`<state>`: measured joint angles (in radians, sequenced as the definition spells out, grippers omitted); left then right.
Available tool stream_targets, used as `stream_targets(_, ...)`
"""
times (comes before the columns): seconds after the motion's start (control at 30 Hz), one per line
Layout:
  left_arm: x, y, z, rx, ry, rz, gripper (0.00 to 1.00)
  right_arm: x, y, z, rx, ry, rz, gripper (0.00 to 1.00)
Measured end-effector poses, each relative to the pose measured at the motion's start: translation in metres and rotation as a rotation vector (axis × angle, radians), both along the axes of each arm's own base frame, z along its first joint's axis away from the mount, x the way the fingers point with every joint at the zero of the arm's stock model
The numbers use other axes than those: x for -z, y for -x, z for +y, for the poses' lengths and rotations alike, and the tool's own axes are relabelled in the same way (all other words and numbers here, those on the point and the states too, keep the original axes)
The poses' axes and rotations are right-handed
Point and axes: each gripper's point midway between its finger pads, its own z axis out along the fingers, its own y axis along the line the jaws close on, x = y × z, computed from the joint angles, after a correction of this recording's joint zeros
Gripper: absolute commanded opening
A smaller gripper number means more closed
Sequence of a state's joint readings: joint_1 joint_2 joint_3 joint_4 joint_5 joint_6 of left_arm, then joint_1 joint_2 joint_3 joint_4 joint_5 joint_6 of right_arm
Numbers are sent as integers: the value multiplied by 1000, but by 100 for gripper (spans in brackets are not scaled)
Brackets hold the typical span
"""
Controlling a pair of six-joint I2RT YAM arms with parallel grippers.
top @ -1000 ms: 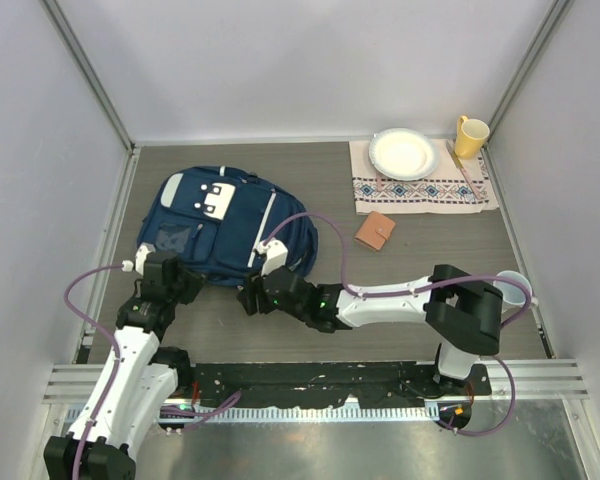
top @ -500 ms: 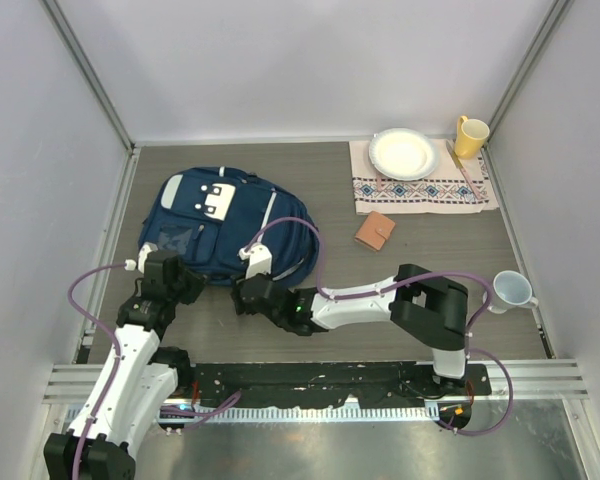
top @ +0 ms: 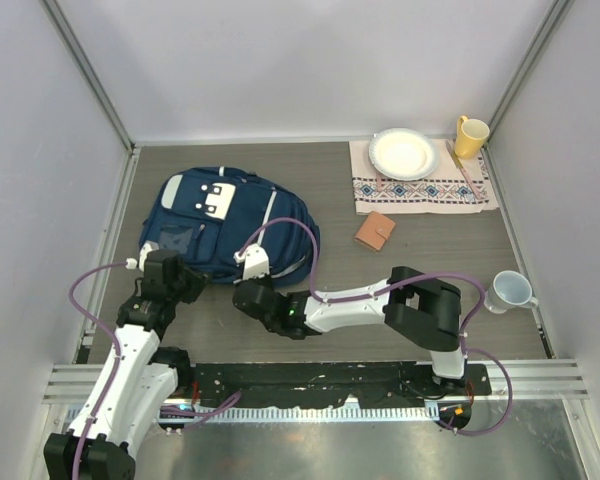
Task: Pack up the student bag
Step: Zip the student bag at the center of the board.
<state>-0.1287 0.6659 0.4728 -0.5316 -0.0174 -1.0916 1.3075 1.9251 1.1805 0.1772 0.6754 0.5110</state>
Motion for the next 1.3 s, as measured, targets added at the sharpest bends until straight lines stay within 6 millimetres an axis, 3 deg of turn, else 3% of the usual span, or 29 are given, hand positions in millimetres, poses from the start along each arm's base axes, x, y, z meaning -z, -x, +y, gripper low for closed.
stream_targets(0.07,0,0,0,1,1,0,0,0,0,-1,1,8,-5,1)
stream_targets(0.2,0,0,0,4,0,0,0,1,3,-4,-6,15,-4,1)
stream_targets(0.6,1,2,3,37,-58,7,0,-9,19,-53,-58,58,7,1)
stream_targets(0.83,5,4,5,66,-92,21,0,-1,6,-83,-35,63,49,1)
stream_targets(1.07,-1,5,11,88,-152,26,0,-3,3,-94,-32,51,61,1)
stream_targets(1.1,-2,5,12,93,-163,27,4,-2,2,-98,-27,51,65,1)
stream_targets(1.13,-3,5,13,100,-177,34,22,-1,0,-104,-19,51,71,1)
stream_targets(1.2,-4,5,14,119,-201,54,45,3,-4,-114,-4,55,79,1)
stream_targets(1.23,-4,5,15,131,-213,69,65,5,-6,-120,4,60,84,1)
stream_targets(1.3,-8,5,14,154,-227,79,72,12,-5,-127,1,69,99,1)
